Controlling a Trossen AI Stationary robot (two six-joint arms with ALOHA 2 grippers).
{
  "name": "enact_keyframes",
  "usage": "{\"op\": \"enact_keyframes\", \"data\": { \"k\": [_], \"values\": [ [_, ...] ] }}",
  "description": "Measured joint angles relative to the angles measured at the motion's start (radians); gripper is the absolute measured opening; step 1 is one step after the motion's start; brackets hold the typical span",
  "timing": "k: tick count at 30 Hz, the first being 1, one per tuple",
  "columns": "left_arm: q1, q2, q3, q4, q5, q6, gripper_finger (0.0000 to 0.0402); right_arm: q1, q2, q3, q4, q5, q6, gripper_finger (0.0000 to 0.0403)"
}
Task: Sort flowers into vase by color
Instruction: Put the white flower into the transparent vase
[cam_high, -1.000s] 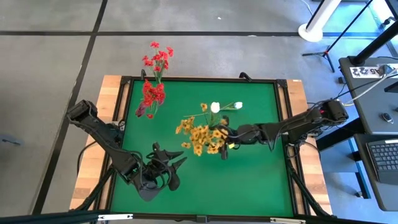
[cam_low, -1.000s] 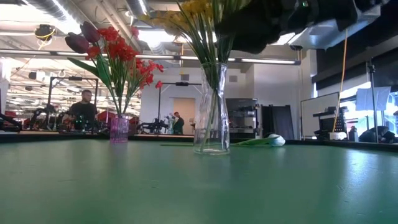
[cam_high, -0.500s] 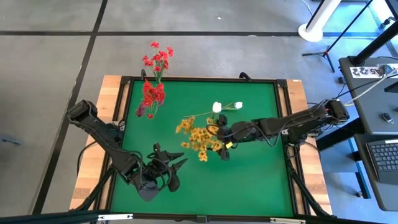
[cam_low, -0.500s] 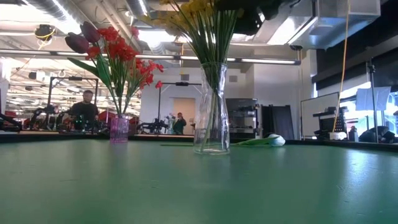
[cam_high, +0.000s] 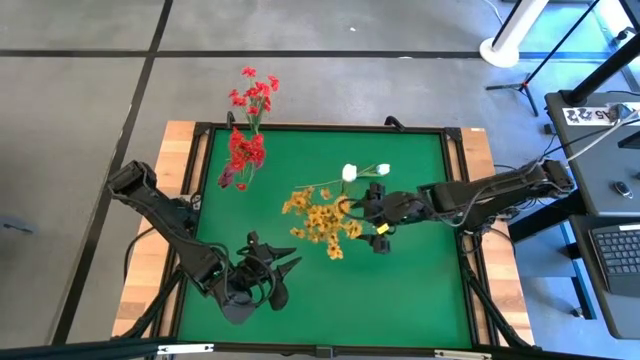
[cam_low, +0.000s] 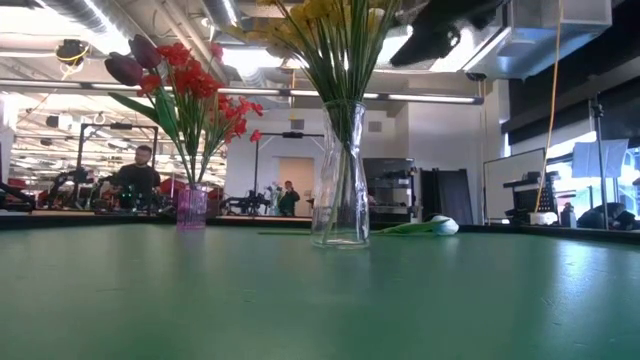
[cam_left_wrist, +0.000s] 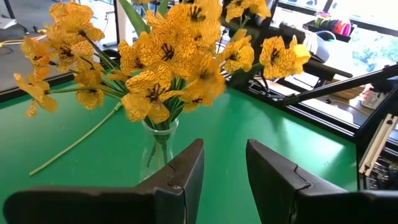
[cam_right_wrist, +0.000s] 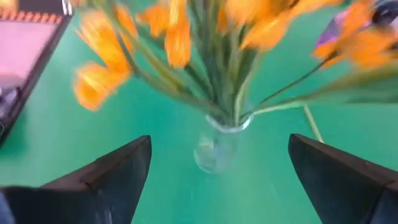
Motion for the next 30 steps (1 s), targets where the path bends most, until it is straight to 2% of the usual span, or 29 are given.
{"op": "enact_keyframes", "data": {
  "k": [11, 16, 20, 23, 26, 28, 30],
  "values": [
    [-0.007, 0.000, 0.000, -0.001, 0.000, 0.001, 0.0114, 0.095, -0.280, -0.018, -0.208, 0.212, 0.061, 0.0376],
    [-0.030, 0.000, 0.000, -0.001, -0.003, 0.003, 0.0114, 0.100, -0.371, -0.146, -0.223, 0.356, 0.080, 0.0376],
    [-0.079, 0.000, 0.000, -0.001, -0.051, 0.003, 0.0114, 0.039, -0.406, -0.308, -0.171, 0.425, 0.085, 0.0376],
    [-0.102, 0.000, 0.000, -0.001, -0.096, 0.004, 0.0114, -0.057, -0.413, -0.433, -0.080, 0.415, 0.062, 0.0376],
    [-0.109, 0.000, 0.000, -0.004, -0.137, 0.004, 0.0114, -0.181, -0.407, -0.541, 0.114, 0.394, -0.074, 0.0368],
    [-0.109, 0.000, 0.000, -0.006, -0.138, 0.007, 0.0114, -0.286, -0.383, -0.588, 0.258, 0.297, -0.177, 0.0355],
    [-0.100, 0.000, 0.000, -0.008, -0.128, 0.007, 0.0114, -0.399, -0.352, -0.602, 0.335, 0.127, -0.225, 0.0339]
  ]
}}
